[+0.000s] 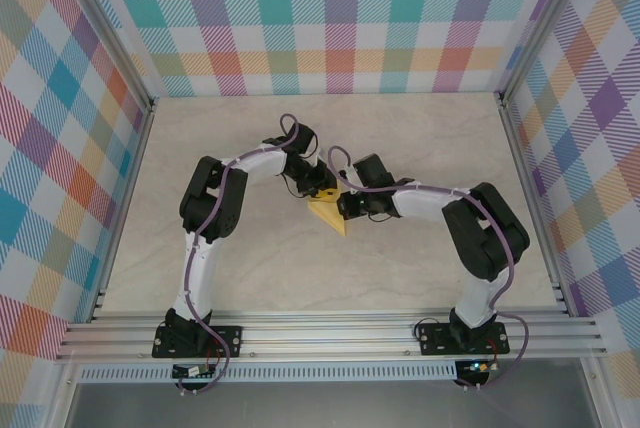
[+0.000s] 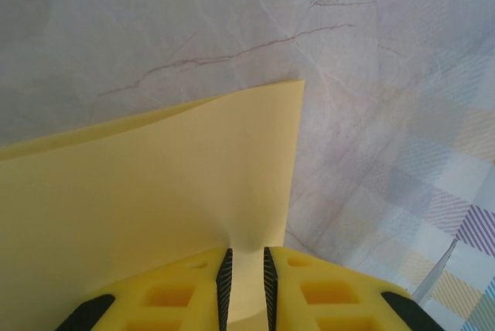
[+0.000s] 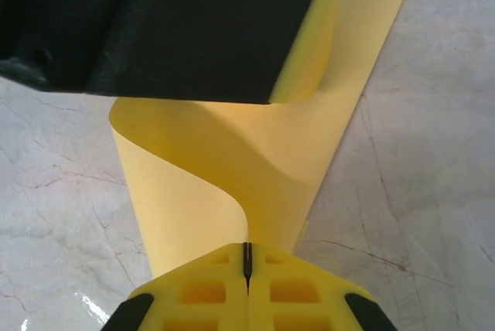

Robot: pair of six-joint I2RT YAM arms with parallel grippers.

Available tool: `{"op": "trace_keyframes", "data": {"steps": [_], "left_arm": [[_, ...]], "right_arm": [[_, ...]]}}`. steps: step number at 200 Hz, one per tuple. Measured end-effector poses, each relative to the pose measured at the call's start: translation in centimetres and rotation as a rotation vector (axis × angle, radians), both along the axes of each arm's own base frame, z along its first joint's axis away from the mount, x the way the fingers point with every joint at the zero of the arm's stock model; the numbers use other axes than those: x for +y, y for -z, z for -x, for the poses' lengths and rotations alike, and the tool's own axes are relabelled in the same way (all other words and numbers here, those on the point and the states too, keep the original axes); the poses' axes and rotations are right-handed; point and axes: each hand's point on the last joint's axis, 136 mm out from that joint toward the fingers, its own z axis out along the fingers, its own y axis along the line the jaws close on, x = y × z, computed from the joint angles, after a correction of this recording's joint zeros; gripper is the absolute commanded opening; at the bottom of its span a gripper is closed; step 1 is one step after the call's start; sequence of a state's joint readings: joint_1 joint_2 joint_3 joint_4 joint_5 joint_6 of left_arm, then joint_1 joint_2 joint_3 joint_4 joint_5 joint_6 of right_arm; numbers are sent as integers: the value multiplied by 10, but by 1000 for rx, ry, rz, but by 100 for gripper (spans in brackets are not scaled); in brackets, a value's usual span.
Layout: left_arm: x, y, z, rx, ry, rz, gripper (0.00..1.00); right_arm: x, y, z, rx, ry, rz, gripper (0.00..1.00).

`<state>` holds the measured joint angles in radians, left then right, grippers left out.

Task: Fold a paper plane with a square sheet of paper (fold left side to right side)
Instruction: Third fold the triangle at the center of the table.

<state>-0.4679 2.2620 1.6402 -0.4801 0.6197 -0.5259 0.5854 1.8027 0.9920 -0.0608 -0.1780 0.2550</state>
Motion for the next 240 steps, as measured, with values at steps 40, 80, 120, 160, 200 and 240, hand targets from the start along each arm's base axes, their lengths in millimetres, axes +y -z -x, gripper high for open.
{"op": "trace_keyframes", "data": {"steps": [40,80,120,160,200,240], "left_arm": [[0,0,0,0,0,0,21],[0,0,0,0,0,0,21],[0,0,0,0,0,0,21],[0,0,0,0,0,0,21],[0,0,0,0,0,0,21],[0,0,0,1,0,0,21]], "right_arm": [[1,3,1,20,-8,-6,0],[5,3,2,34,-21,-21,0],[7,9,0,45,-19,-17,0],[6,13,1,58,-12,-12,0],[6,13,1,61,-4,-12,0],[5,13,0,62,2,-12,0]]}}
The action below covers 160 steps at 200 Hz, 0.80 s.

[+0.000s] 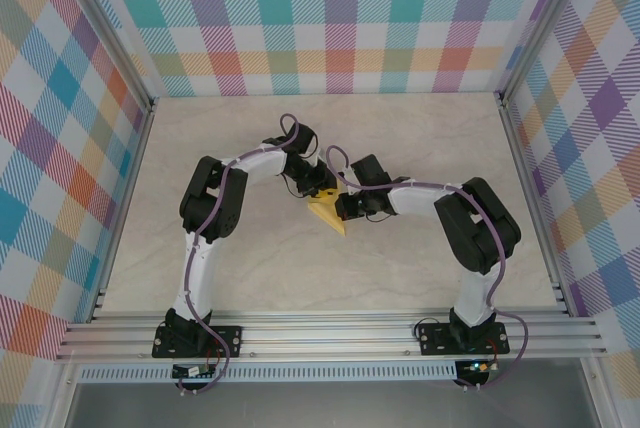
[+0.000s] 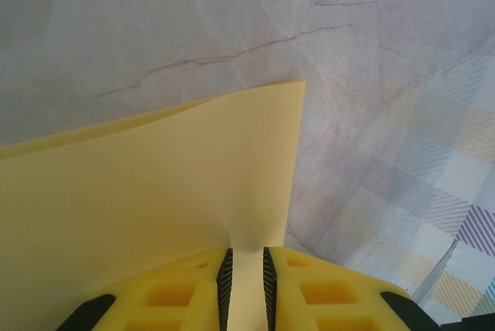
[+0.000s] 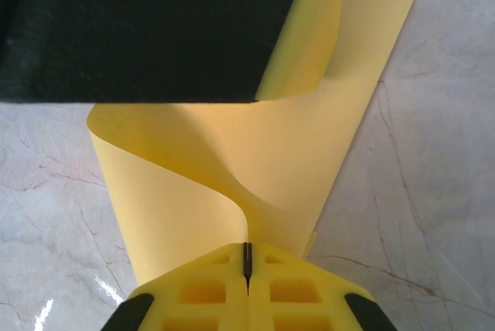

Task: Fold a paper plane with a square sheet of paper (fold left side to right side)
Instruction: Third fold the triangle at the center of the table.

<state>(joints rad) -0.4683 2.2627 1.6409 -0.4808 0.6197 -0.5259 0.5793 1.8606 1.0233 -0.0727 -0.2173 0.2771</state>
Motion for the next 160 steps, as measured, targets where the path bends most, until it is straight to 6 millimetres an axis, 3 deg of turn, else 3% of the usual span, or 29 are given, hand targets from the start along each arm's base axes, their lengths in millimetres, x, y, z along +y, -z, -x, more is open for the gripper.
{"op": "trace_keyframes", "data": {"steps": [115,160], "left_arm": [[0,0,0,0,0,0,21],[-1,-3,0,-3,7,-2,26]], "right_arm": [[-1,6,-1,16,2,6,0],[0,6,0,36,-3,7,0]]}}
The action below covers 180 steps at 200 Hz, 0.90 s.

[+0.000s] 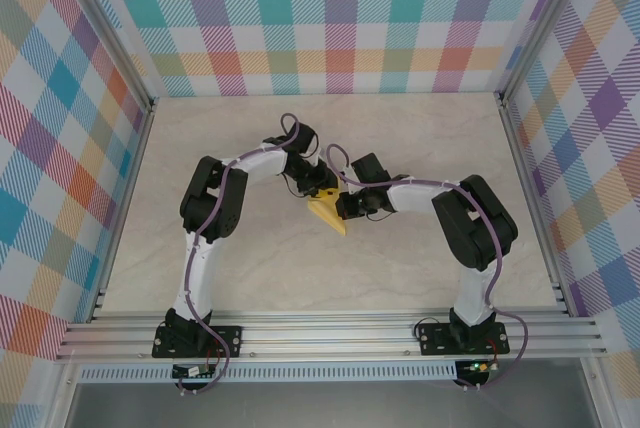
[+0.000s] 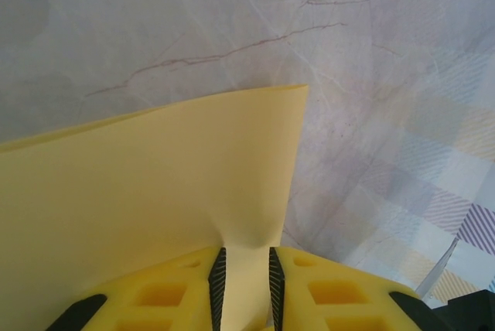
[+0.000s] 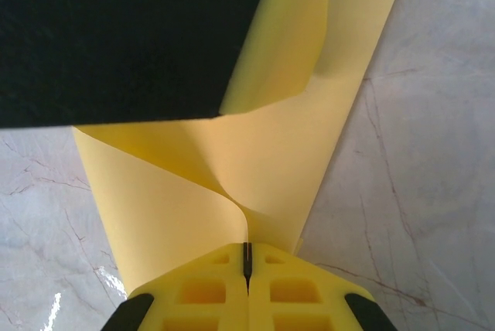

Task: Fold a paper plane with a square sheet of paper (fold left side to right side)
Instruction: Third fold the triangle at the center of the table.

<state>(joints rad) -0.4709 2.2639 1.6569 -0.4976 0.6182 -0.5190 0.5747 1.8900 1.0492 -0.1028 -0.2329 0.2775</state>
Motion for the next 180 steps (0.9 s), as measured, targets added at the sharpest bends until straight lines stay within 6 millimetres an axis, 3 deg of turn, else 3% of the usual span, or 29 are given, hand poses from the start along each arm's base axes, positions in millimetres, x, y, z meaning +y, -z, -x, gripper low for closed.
{"op": "trace_keyframes", "data": {"steps": [40,66,85,104,145,180], "left_arm": [[4,-8,-6,0,13,-29,34],[6,-28,-19,-25,8,-20,38],[13,-42,-34,-54,-10,-9,36],[26,-43,-39,-63,-29,-15,30],[62,-41,0,-1,-79,-39,22],[54,-52,23,11,-74,39,22]], "right_arm": [[-1,0,0,5,-1,-5,0],[0,0,1,7,-2,-7,0],[0,0,1,8,-2,-8,0],[0,0,1,8,-2,-8,0],[0,0,1,8,-4,-8,0],[0,0,1,9,-7,-7,0]]}}
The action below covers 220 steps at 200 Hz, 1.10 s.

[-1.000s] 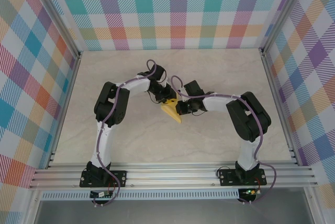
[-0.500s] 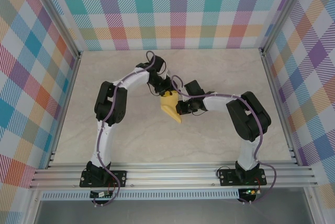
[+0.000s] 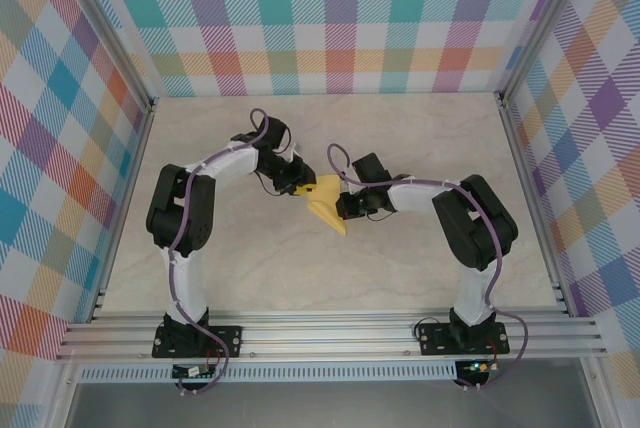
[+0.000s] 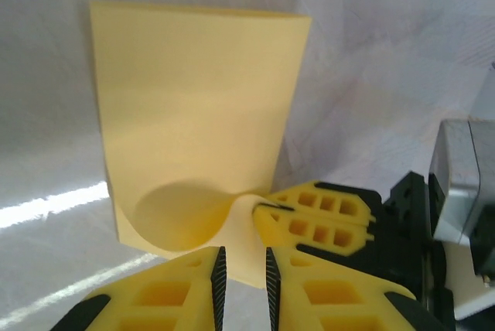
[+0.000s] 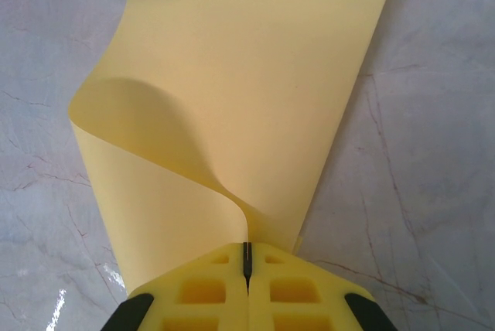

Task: Fold a paper plane with a square sheet of paper (fold left side to right side)
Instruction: Third fold the triangle at the center of the table.

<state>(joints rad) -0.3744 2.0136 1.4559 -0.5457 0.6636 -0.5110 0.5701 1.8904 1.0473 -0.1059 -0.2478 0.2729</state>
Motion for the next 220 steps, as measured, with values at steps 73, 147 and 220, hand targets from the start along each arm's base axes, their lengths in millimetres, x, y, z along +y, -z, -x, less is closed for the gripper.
{"op": "trace_keyframes", "data": {"steps": [73,147,220], "left_arm": [[-36,13,17,30,56,47,21],[-36,45,25,74,57,-22,20],[-31,57,32,79,57,-38,20]], "right_arm": [[0,0,0,0,-1,0,0],[0,0,0,7,-2,3,0],[1,-1,1,14,-5,4,2]]}}
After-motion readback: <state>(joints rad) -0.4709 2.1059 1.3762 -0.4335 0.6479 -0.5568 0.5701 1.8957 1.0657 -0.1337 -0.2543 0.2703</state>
